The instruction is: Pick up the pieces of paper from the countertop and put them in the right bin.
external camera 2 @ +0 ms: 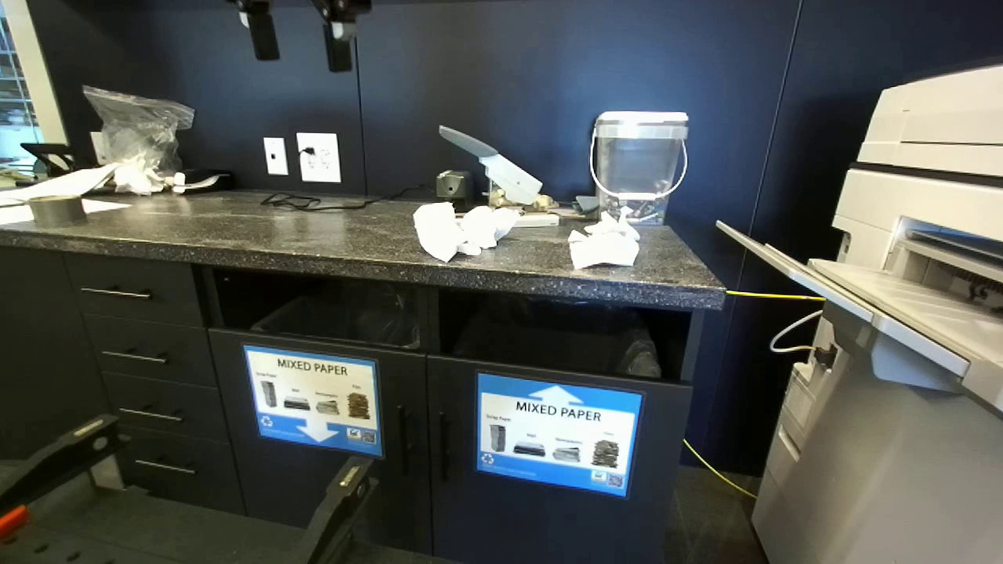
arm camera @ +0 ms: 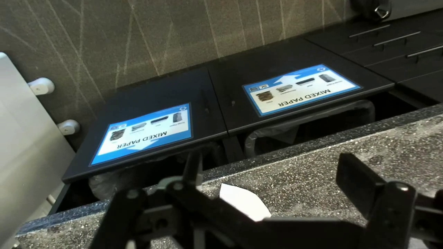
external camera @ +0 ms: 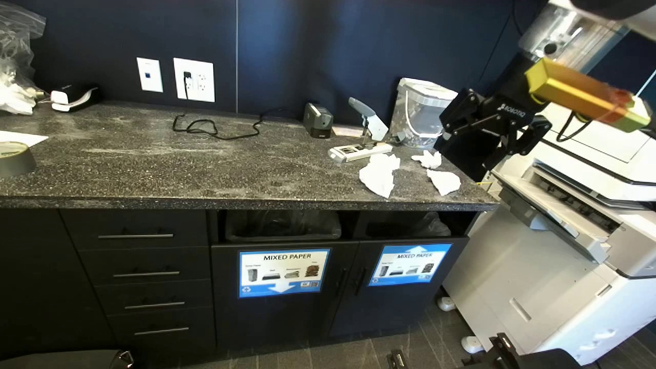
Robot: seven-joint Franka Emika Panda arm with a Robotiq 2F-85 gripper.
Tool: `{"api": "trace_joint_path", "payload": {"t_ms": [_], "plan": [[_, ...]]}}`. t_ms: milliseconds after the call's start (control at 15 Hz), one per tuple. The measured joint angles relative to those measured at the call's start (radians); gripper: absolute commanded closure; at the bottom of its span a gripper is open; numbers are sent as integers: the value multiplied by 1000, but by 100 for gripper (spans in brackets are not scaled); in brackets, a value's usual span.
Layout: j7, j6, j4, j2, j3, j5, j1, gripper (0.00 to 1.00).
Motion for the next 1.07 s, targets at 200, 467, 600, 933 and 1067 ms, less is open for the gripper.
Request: {"api": "trace_joint_path", "payload": {"t_ms": [200,467,600,933,1067], "plan": [[-66,165,4,155,-27,-31,-10,0],[-207,378,58,391,-102,-26,-4,0],[-299,452,114,515,-140,20,17,0],[-547,511,304,752,-151,227,39,0],[-628,510,387,815,-144,298,37,0]]}}
